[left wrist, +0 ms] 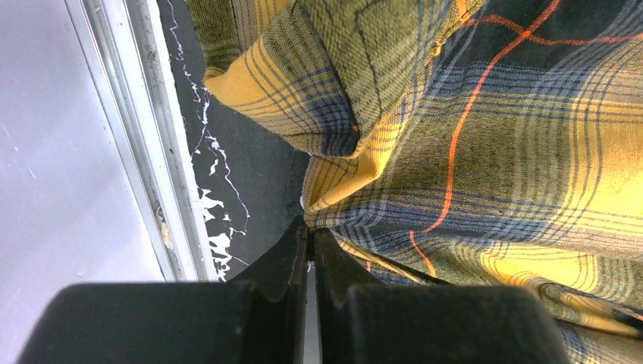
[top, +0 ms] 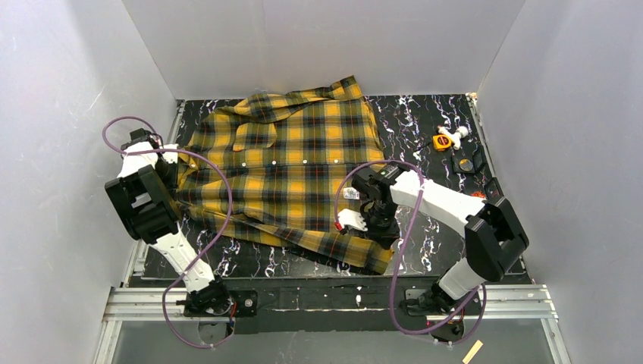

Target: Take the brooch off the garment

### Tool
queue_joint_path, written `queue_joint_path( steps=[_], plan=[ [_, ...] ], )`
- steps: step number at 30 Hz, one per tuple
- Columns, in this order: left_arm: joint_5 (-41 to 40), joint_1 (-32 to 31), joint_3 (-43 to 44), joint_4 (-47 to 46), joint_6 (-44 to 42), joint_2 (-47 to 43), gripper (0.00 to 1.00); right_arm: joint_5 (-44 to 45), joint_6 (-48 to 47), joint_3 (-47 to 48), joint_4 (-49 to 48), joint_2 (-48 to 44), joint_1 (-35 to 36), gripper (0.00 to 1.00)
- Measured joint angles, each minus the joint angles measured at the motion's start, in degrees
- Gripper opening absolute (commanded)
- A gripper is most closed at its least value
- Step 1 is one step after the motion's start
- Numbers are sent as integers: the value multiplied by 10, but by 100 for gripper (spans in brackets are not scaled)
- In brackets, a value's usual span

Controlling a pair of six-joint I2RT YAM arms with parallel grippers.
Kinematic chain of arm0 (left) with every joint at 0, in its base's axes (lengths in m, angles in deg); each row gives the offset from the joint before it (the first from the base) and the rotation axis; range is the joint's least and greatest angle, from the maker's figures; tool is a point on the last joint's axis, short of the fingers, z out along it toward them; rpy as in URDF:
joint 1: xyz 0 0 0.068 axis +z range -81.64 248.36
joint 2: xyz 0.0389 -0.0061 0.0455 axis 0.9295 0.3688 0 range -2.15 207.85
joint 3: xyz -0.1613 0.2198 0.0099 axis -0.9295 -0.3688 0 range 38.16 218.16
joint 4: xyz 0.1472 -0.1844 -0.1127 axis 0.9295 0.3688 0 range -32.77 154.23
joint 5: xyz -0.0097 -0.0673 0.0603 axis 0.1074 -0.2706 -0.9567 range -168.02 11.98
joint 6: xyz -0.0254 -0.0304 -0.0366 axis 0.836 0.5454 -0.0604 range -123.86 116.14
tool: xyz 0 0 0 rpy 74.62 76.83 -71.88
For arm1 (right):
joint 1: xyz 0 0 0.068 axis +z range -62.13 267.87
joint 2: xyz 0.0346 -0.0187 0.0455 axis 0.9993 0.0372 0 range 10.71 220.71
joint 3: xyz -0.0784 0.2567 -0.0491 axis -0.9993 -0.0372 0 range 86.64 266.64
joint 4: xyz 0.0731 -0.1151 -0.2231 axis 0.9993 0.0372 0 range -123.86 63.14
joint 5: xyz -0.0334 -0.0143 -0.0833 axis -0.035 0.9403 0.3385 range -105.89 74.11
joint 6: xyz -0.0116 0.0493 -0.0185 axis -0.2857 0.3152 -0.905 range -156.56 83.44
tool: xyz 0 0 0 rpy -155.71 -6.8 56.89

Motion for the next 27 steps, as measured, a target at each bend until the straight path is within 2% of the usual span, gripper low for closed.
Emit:
queue_joint_path(
  steps=[6, 11, 12, 14, 16, 19, 22, 23, 27],
  plan=[
    [-3, 0, 0, 1, -12, 3, 0, 7, -1, -14, -2, -23, 0, 2],
    [8, 0, 0, 8, -31, 3, 7, 15, 7, -26, -26, -9, 0, 22],
    [11, 0, 0, 9, -35, 3, 10, 19, 10, -26, -31, -6, -1, 29],
    [18, 0, 0, 16, -44, 3, 21, 24, 14, -26, -35, -5, -2, 48],
    [23, 0, 0, 26, -54, 0, 38, 29, 17, -26, -38, -6, -6, 67],
    [37, 0, 0, 50, -66, -12, 65, 34, 17, -14, -37, -6, -19, 84],
    [54, -2, 8, 83, -76, -33, 97, 33, 24, 21, -39, -6, -38, 95],
    [59, -4, 14, 94, -79, -41, 98, 33, 27, 36, -40, -6, -45, 98],
    [78, -22, 62, 137, -83, -72, 98, 22, 40, 112, -47, -3, -76, 98]
  ],
)
